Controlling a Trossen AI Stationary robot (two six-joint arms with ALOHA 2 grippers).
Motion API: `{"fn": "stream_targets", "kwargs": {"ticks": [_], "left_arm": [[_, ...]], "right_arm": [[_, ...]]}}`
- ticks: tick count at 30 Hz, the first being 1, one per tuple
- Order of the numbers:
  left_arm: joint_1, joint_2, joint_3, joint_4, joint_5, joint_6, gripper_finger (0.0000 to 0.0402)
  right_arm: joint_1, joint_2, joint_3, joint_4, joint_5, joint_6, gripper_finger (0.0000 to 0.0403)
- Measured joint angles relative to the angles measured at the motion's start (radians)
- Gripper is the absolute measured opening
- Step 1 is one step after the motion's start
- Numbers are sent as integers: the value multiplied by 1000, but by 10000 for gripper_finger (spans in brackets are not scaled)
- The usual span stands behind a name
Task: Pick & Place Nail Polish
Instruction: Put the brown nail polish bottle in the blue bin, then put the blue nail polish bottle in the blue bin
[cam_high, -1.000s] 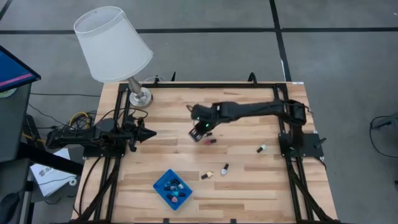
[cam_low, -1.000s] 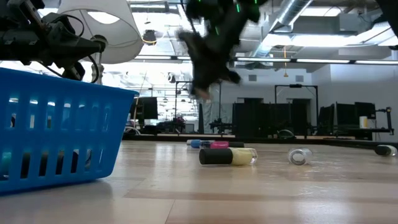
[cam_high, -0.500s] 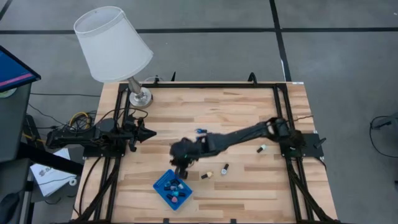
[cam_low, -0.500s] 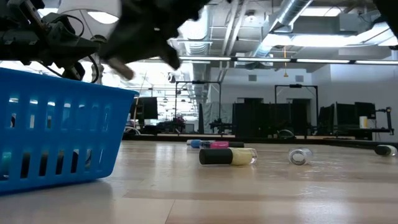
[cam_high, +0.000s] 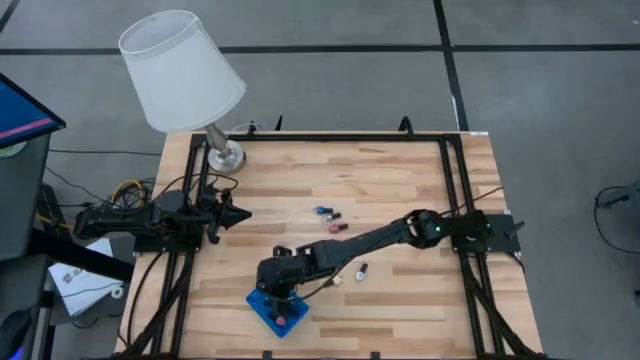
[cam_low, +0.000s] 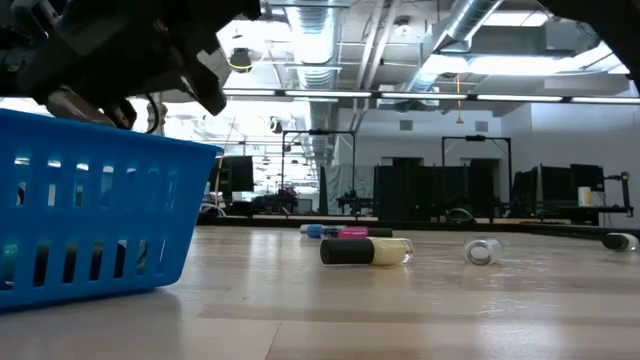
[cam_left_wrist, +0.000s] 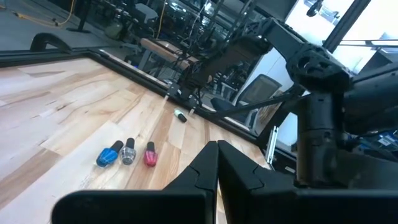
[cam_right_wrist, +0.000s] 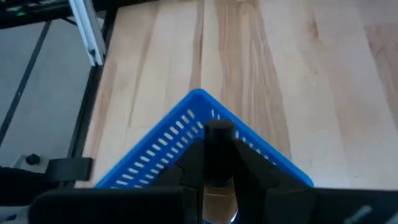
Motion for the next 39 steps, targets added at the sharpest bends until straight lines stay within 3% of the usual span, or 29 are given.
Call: {"fn": "stream_targets", "kwargs": {"ticks": [5,13,17,22,26,34,39], "left_arm": [[0,0,0,0,0,0,1],[0,0,0,0,0,0,1],[0,0,0,0,0,0,1],[0,0,0,0,0,0,1],[0,0,0,0,0,0,1],[0,0,0,0,0,0,1],[0,0,0,0,0,0,1]], "right_arm": [[2,12,-3,-43,1,2,68],[-4,-28,-3,-103,-9,2,239],[-24,-126,0,-155,26,-10,291],[-101,-240,-1,-311,113,-126,300],[-195,-296,-1,-462,117,-210,298],[-366,-284,-4,-673,120,-375,296],[-418,-246,-80,-676,99,-451,296]]}}
